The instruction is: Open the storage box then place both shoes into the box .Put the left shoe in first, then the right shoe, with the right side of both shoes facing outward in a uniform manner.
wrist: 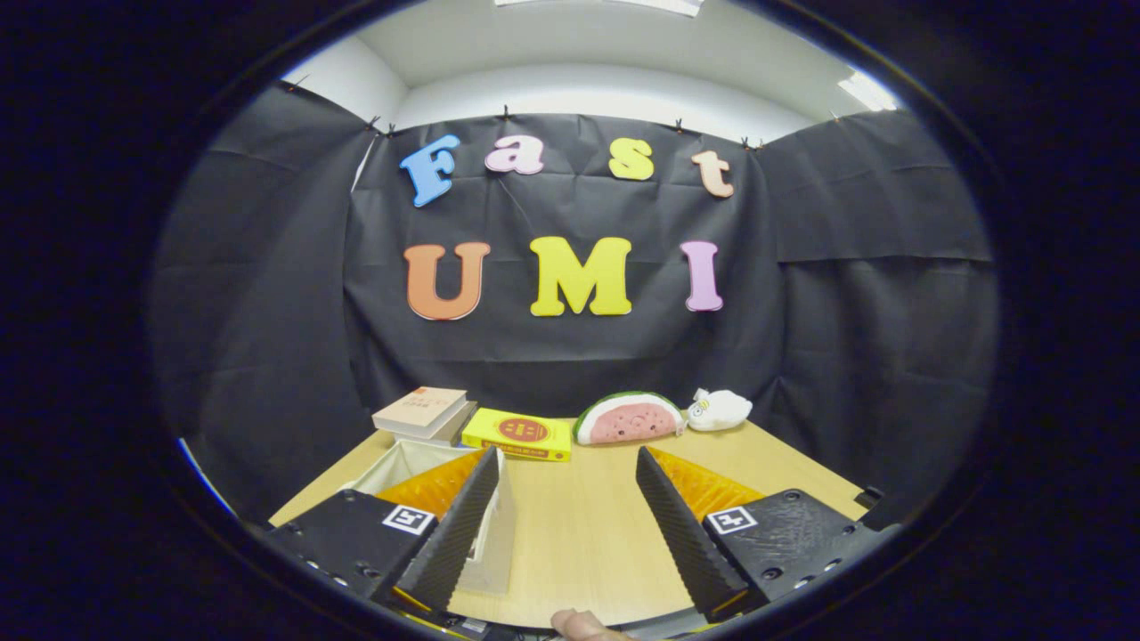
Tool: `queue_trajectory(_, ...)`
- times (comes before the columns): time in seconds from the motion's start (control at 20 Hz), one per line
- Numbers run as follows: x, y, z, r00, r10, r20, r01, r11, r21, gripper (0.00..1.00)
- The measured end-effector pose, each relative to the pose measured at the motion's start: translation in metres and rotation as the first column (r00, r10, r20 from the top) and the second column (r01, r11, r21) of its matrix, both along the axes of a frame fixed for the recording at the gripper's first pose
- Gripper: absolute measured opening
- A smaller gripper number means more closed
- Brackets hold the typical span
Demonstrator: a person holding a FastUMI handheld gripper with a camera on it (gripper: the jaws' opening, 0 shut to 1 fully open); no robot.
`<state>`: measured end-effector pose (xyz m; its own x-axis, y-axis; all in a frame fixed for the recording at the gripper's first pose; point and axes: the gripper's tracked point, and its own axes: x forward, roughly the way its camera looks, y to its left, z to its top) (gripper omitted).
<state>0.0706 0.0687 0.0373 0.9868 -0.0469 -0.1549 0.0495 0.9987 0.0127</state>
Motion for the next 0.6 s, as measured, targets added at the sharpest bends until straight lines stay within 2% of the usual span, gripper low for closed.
queue_trajectory(0.15,-0.010,-0.007,-0.017,0.999,0.046,0.006,-0.046,0.999,0.020,0.95)
queue_trajectory(0.6,-0.027,-0.052,-0.050,1.000,0.010,0.020,-0.010,1.000,0.016,0.95)
